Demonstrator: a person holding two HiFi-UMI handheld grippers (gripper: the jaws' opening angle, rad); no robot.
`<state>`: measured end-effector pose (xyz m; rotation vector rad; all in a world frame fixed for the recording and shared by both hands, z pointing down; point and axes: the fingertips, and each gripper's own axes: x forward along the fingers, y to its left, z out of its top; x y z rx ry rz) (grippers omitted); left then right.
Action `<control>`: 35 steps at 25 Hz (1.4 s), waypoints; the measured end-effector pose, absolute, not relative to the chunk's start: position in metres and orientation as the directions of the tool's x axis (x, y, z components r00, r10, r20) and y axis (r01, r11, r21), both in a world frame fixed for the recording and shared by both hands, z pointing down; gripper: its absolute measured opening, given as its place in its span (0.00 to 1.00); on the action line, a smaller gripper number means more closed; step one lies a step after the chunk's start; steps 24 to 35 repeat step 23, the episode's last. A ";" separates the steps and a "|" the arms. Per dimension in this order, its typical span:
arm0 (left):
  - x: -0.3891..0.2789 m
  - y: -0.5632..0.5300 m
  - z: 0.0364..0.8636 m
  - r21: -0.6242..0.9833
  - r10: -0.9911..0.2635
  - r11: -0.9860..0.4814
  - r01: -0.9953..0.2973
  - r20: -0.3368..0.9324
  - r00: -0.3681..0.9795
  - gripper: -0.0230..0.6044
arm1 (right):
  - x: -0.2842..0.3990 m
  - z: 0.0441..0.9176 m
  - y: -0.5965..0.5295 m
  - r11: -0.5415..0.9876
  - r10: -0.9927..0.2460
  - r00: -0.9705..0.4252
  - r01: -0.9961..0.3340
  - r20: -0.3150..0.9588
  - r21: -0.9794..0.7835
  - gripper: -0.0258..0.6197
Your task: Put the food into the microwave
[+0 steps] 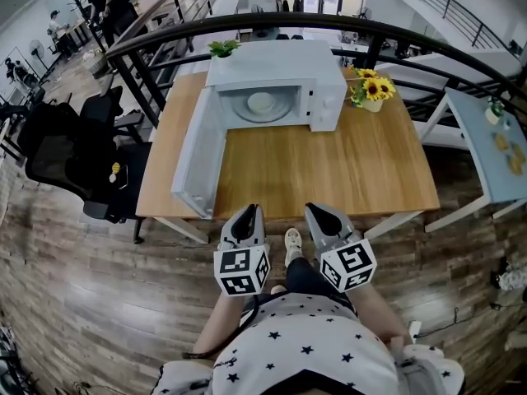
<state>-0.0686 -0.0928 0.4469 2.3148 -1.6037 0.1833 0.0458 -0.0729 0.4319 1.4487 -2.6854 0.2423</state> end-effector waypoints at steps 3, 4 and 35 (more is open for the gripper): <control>-0.069 -0.093 0.448 0.183 -0.888 -0.319 -0.930 0.285 0.360 0.08 | 0.045 0.431 -0.074 0.541 -0.823 -0.548 -0.836 0.148 -0.091 0.05; -0.069 -0.093 0.448 0.183 -0.888 -0.318 -0.930 0.286 0.360 0.08 | 0.045 0.431 -0.074 0.540 -0.824 -0.548 -0.837 0.147 -0.092 0.05; -0.063 -0.101 0.451 0.190 -0.887 -0.316 -0.930 0.288 0.360 0.08 | 0.049 0.433 -0.081 0.547 -0.819 -0.555 -0.832 0.145 -0.096 0.05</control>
